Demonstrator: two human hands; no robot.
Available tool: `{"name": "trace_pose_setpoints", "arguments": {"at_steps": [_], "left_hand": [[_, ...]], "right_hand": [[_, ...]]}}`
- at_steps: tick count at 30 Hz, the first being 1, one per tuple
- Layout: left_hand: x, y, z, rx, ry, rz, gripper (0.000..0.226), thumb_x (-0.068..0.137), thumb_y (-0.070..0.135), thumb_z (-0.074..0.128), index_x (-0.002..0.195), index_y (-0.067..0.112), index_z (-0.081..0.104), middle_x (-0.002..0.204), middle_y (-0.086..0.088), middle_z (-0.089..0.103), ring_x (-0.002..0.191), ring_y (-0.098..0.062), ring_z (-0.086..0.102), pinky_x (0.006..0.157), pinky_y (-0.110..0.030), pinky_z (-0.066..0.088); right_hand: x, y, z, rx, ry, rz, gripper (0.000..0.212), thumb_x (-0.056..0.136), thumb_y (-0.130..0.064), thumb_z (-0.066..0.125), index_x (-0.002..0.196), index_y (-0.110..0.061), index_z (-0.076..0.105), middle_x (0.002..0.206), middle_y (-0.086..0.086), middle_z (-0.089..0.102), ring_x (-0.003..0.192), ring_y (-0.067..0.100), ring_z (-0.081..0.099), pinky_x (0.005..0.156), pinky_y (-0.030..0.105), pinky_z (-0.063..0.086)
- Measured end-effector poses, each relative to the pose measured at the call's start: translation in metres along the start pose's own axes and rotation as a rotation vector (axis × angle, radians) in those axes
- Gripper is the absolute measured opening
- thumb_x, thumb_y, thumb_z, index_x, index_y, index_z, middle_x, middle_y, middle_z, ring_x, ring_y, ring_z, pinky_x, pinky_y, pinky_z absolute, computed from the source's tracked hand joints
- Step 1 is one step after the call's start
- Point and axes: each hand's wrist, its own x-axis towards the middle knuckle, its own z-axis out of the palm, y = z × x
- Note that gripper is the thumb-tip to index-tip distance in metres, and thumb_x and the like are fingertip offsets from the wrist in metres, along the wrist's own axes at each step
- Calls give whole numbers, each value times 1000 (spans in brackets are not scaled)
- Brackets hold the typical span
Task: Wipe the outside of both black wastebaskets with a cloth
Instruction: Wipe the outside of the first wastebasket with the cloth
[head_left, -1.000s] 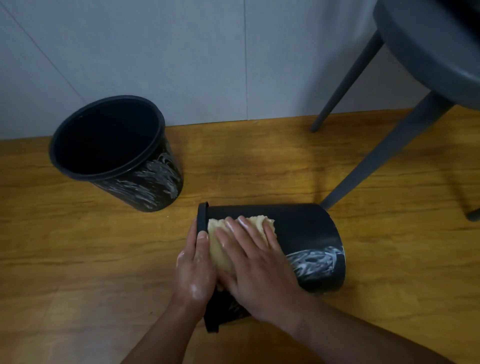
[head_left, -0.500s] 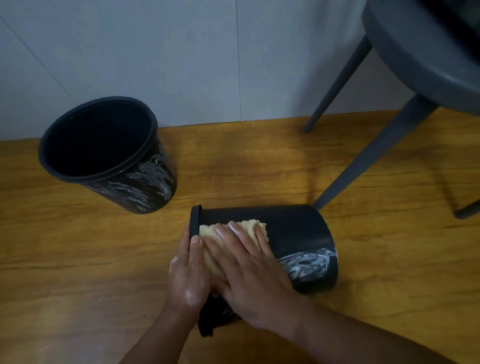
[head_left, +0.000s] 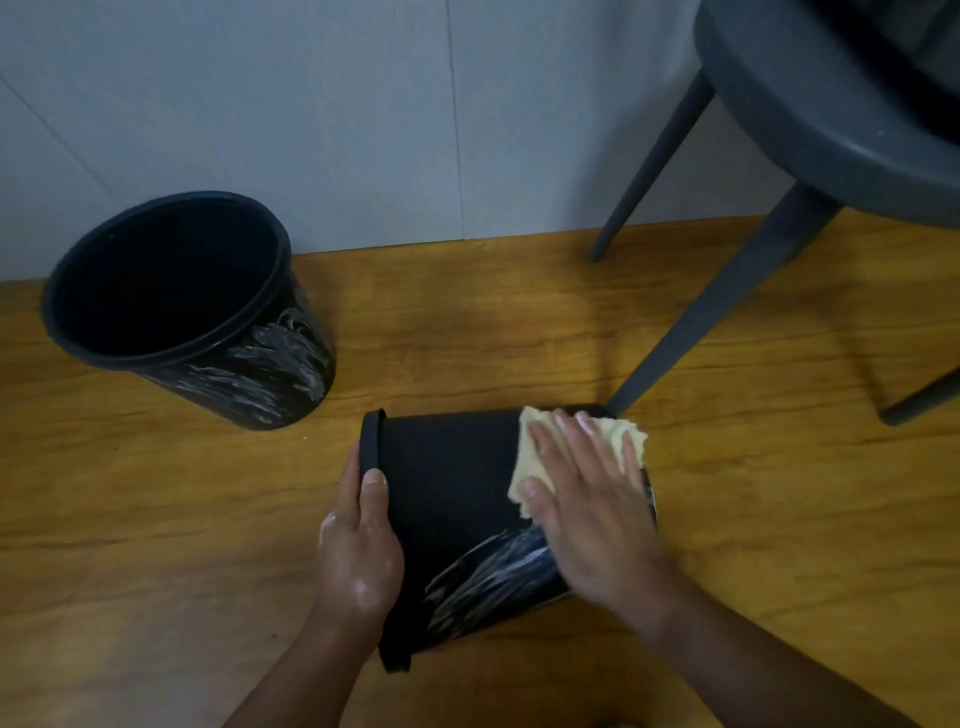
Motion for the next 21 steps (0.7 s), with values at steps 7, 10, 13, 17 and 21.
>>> {"name": "trace_pose_setpoints", "arguments": {"at_steps": [7,10,13,17,21], "left_hand": [[1,0,-2,50,-1,19,41,104,49,31,144,53,40,115,9,69,108,-15,66,99,-49,51],[3,2,-3,63,-4,41,40,106,45,32,144,48,45,111,7,70,103,-14,67,95,-48,54],[6,5,-3,41,-17,34,40,106,43,34,144,45,46,114,9,69,104,-12,66,96,-46,54],[9,9,-4,25,-24,45,39,106,42,36,143,42,50,118,13,68,110,-8,63,99,-42,52],[7,12,-3,-3,-10,41,43,105,45,38,147,42,44,135,14,59,122,-9,56,107,-41,46]], "right_hand": [[-24,-62,18,-74,-85,-407,69,103,-54,35,162,-29,11,171,0,6,157,24,-2,123,55,-1],[-19,-54,14,-83,-105,-416,72,103,-58,35,162,-30,6,171,-3,2,157,19,-7,124,51,-6],[-12,-30,4,-44,-93,-263,67,103,-64,17,161,-36,-3,169,-9,-8,155,13,-12,125,50,-6],[-4,24,-6,-24,-80,-29,65,101,-66,4,160,-40,-5,168,-14,-8,153,6,-17,126,48,-4],[2,40,-6,63,-58,52,67,101,-65,4,161,-36,8,170,-12,1,154,7,-11,126,52,3]]}}
